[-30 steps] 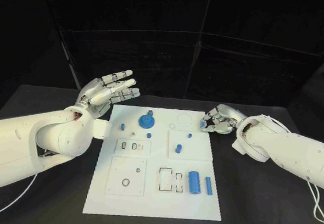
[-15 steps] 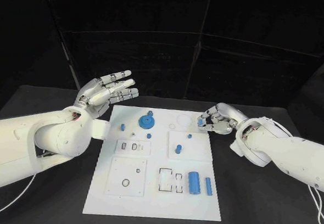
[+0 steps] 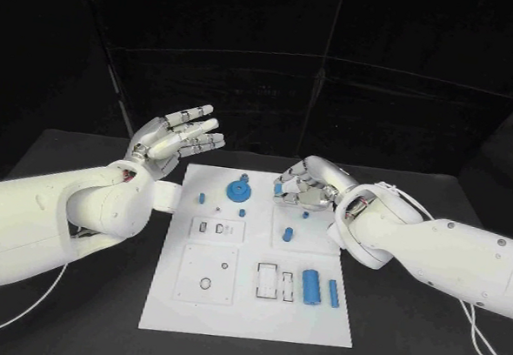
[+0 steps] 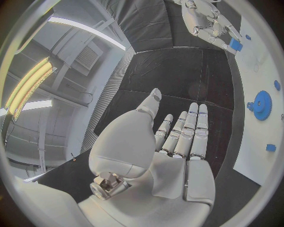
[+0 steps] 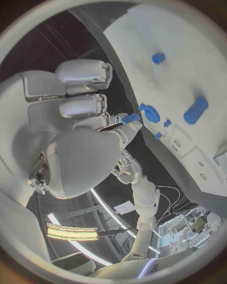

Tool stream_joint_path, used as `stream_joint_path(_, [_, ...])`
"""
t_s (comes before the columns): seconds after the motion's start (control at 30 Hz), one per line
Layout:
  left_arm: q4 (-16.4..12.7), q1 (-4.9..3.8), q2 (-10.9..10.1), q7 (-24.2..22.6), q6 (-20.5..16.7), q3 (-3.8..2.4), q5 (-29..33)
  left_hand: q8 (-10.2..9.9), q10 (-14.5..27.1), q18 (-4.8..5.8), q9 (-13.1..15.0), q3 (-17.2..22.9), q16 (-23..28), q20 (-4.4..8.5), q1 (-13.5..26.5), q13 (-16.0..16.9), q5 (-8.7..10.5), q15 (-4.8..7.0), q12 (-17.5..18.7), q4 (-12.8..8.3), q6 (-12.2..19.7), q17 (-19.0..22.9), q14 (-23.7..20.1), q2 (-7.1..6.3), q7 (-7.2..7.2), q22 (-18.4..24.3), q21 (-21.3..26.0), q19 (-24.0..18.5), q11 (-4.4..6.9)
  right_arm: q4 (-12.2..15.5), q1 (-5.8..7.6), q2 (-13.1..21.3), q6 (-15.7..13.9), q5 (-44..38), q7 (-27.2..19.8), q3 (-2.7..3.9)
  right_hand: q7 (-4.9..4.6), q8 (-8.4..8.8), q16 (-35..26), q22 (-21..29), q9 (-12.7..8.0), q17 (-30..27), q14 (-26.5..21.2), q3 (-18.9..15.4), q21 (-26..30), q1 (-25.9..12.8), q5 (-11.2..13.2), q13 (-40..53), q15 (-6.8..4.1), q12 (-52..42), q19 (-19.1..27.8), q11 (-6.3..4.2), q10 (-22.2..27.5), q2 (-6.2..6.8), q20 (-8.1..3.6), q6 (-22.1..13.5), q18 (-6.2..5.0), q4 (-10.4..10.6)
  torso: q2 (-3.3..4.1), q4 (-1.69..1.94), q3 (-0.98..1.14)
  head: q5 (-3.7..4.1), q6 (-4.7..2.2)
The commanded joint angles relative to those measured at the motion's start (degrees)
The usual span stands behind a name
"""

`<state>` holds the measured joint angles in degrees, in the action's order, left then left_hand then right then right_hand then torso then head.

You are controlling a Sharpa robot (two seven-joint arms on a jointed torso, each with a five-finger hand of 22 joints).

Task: Assemble the parts on the task board

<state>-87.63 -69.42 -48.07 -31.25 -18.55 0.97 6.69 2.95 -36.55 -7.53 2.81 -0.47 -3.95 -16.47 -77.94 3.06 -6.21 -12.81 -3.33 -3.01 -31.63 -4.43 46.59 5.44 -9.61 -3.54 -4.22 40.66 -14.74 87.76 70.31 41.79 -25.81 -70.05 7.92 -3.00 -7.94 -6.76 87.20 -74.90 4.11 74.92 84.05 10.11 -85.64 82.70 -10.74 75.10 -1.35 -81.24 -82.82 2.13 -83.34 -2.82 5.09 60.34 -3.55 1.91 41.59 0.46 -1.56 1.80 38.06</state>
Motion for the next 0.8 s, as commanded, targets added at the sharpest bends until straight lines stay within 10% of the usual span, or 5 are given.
stream_joint_path(0.03, [0.37, -0.11, 0.35, -0.26, 1.12, -0.06, -0.38, -0.12, -0.02, -0.46, -0.03, 0.08, 0.07, -0.06, -0.15, 0.01, 0.26, -0.02, -0.01, -0.43, 0.09, 0.06, -0.26, 0.27, -7.09, -0.16, 0.1, 1.17, 0.08, 0.03, 0.08, -2.4, -0.85, -3.49, 4.23, 0.02, 0.8, -0.31, 0.11, -4.31, 0.54, 9.06, 4.68, 0.57, -0.3, -0.59, 0.18, 5.54, -0.24, 0.3, -0.08, 0.21, -0.3, 0.18, -0.26, 1.22, 1.15, 0.25, -0.42, 0.32, -0.3, -1.32, 0.41])
stream_joint_path(0.53, [1.43, -0.17, 1.01, -0.31, 1.25, -0.07, -0.37, -0.05, -0.42, -0.57, 0.01, 0.18, -0.1, -0.04, 0.0, 0.05, 0.27, 0.09, -0.11, -0.59, -0.25, -0.01, 0.06, 0.31, -7.08, -0.32, -0.1, 2.49, 0.13, -2.66, -1.43, -10.74, 4.34, -6.19, 6.19, -0.51, 0.81, -0.3, 0.03, -4.28, 0.59, 8.92, 4.65, 0.65, -0.28, -1.26, 0.01, 5.63, -0.24, 0.26, -0.06, 0.22, -0.33, 0.66, -0.25, 1.42, 1.14, 0.25, -0.39, 0.22, -0.26, -5.43, 2.01])
stream_joint_path(0.8, [1.49, -0.17, 1.22, -0.31, 1.29, -0.07, -0.37, -0.04, -0.43, -0.6, 0.01, 0.21, -0.14, -0.03, 0.05, 0.05, 0.26, 0.11, -0.12, -0.62, -0.28, -0.02, 0.13, 0.32, -7.07, -0.33, -0.12, 2.58, 0.14, -3.71, -2.93, -12.34, 5.98, -8.78, 6.9, -0.78, 0.77, -0.15, 0.01, -4.35, 0.55, 8.87, 4.64, 0.73, -0.3, -1.66, -0.22, 5.56, -0.23, 0.37, -0.11, 0.24, -0.27, 0.84, -0.25, 1.3, 1.15, 0.31, -0.35, 0.37, -0.13, -6.29, 2.7])
